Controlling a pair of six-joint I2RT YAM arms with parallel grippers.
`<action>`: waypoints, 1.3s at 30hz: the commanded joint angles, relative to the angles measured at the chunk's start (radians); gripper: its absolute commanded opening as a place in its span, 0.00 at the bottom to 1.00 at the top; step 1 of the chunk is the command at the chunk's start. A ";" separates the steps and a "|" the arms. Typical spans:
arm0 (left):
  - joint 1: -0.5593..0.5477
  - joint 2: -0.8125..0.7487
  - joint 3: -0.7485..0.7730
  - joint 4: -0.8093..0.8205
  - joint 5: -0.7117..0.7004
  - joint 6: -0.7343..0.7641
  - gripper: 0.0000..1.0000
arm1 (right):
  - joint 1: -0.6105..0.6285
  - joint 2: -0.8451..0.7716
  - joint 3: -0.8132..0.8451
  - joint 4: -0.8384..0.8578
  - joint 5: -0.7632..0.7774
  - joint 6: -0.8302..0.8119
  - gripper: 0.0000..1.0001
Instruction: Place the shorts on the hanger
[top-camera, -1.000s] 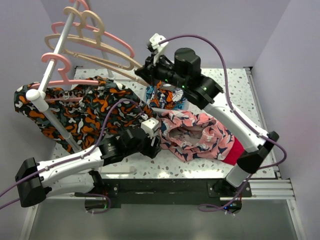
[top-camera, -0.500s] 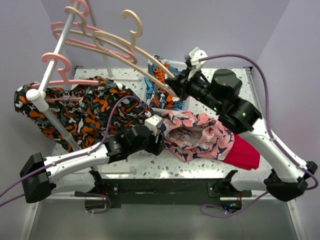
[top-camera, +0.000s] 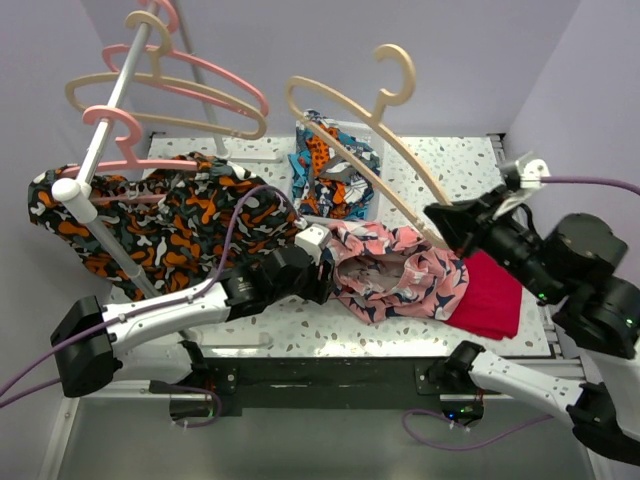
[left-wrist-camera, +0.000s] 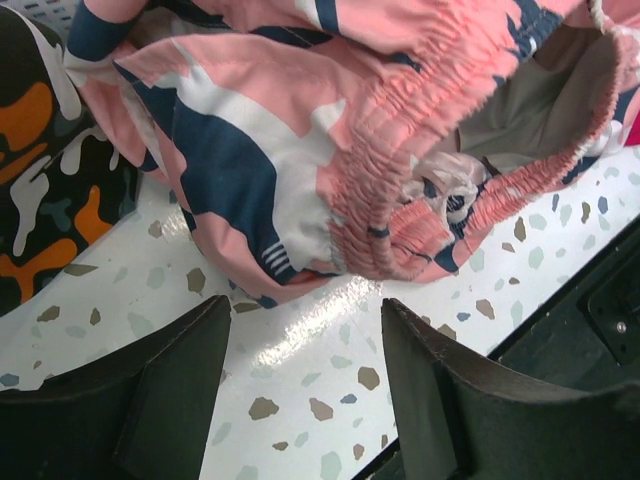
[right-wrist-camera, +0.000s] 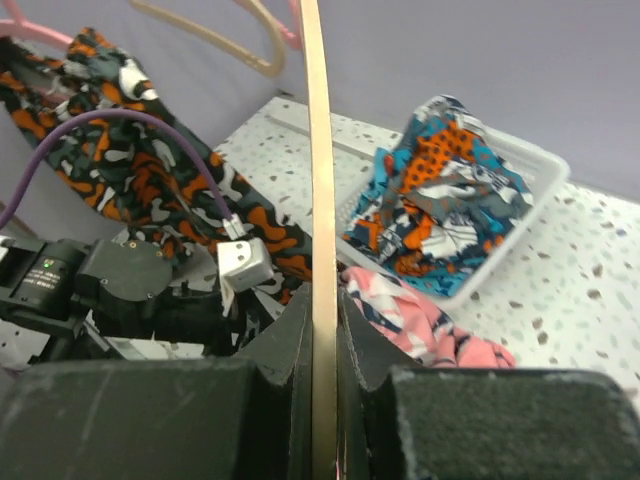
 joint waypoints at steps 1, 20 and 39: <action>-0.004 0.035 0.078 0.033 -0.068 -0.016 0.65 | -0.004 -0.044 0.098 -0.268 0.135 0.122 0.00; 0.077 0.238 0.285 0.033 -0.035 0.014 0.30 | -0.003 -0.150 0.323 -0.817 0.058 0.370 0.00; 0.219 0.476 0.627 -0.053 -0.055 0.084 0.17 | -0.003 -0.208 0.027 -0.817 0.021 0.378 0.00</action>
